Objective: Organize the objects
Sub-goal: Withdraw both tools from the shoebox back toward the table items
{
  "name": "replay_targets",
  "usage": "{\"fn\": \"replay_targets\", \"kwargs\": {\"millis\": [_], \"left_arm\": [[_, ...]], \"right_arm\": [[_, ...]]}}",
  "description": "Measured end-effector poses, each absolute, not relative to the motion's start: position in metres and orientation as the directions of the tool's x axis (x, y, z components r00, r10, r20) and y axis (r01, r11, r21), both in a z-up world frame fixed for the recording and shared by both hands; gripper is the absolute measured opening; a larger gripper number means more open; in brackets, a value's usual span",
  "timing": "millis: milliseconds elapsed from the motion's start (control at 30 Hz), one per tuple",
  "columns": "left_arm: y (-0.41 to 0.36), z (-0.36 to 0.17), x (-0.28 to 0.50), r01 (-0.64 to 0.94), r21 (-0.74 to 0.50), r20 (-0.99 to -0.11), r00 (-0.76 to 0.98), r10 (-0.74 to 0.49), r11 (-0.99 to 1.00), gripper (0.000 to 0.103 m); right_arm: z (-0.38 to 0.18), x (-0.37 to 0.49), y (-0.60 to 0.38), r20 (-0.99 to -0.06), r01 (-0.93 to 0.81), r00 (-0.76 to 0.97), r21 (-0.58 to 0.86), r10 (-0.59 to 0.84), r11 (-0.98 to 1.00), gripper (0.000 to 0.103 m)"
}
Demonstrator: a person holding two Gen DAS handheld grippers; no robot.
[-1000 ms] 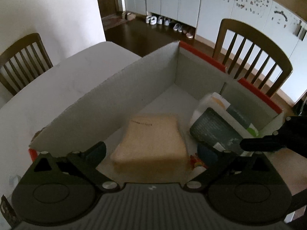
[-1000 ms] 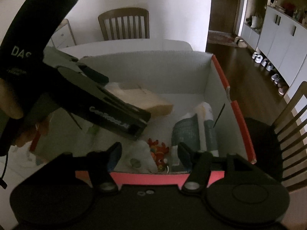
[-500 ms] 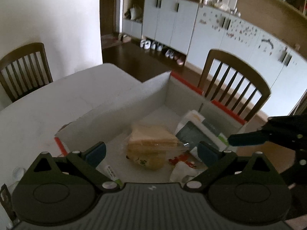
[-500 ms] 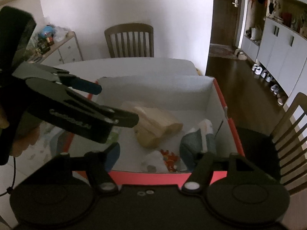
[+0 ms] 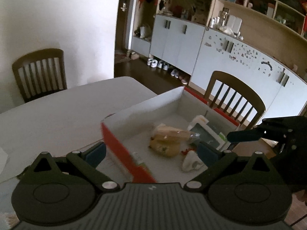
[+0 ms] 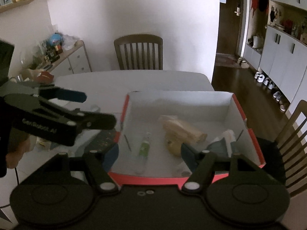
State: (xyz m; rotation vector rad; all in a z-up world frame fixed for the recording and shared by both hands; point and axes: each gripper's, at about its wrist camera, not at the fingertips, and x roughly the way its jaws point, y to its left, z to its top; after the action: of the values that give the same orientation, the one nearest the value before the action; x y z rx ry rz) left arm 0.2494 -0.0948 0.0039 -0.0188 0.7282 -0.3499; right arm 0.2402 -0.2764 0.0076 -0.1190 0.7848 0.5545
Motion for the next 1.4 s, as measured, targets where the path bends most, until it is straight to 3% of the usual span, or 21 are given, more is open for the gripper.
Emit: {"fn": "replay_targets", "kwargs": {"millis": [233,467,667,1033,1400], "left_arm": [[-0.05,0.003,0.225,0.274,-0.139,-0.644,0.705,-0.298,0.951,0.102],[-0.015,-0.005,0.201,0.255,-0.166,-0.639,0.707,-0.301,0.953,0.102],[0.02,-0.017,0.181,0.253,-0.167,-0.649,0.7,-0.299,0.953,0.102],[0.081,-0.042,0.154,0.211,-0.188,-0.642,0.712,-0.283,0.959,0.103],[0.132,-0.09,0.144,0.139,-0.116,-0.716,0.674,-0.18,0.983,0.103]], "right_arm": [[0.009,0.226,-0.25,-0.681,-0.489,0.592,0.121,0.431,0.864,0.074],[0.008,0.209,-0.216,-0.675,-0.494,0.581,0.152,0.455,0.856,0.088],[-0.001,0.194,-0.183,-0.685,-0.513,0.557,0.161,0.47,0.843,0.093],[-0.02,0.185,-0.134,-0.723,-0.518,0.522,0.152,0.452,0.842,0.094],[-0.047,0.195,-0.092,-0.761,-0.521,0.5,0.117,0.413,0.846,0.094]]}}
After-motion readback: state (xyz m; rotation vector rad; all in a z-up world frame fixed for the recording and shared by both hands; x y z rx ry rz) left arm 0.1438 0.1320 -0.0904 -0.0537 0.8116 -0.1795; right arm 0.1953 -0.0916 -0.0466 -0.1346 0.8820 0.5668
